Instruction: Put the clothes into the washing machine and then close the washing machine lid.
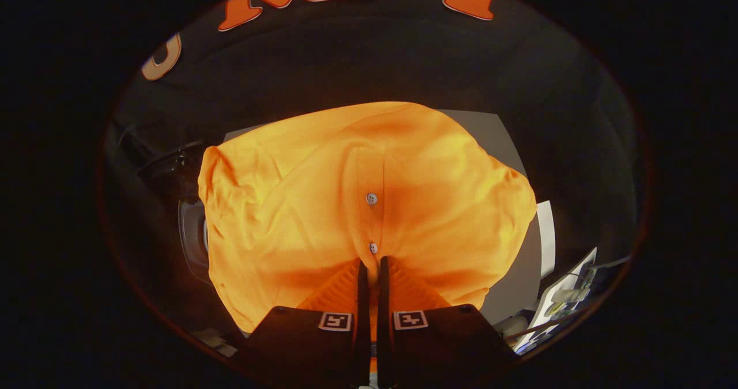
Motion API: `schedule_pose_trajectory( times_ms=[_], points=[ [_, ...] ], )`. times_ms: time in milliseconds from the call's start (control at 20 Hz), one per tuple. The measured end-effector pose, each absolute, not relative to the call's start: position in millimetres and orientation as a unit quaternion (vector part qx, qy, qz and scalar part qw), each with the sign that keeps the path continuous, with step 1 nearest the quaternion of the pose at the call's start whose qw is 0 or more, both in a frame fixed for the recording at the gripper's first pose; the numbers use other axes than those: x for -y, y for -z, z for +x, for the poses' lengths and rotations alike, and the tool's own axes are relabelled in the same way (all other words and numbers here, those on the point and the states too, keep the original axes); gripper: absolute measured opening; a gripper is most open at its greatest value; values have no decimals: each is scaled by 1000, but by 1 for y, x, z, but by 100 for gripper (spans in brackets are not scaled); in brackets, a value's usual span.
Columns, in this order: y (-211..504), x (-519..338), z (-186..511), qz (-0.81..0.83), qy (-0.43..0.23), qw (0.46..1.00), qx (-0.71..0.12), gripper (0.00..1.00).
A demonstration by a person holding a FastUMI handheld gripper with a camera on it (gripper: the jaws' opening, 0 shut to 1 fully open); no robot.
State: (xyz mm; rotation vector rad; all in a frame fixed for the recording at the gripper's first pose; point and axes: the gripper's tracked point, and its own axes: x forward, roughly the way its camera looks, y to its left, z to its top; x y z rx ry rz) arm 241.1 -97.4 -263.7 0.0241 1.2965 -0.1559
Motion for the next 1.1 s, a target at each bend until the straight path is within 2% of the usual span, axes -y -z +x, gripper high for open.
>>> schedule_pose_trajectory(
  times_ms=[100, 500, 1100],
  points=[
    [266, 98, 243, 14, 74, 802, -593, 9],
    [269, 96, 245, 23, 67, 842, -535, 8],
    [251, 94, 251, 140, 59, 892, -426, 8]
  ],
)
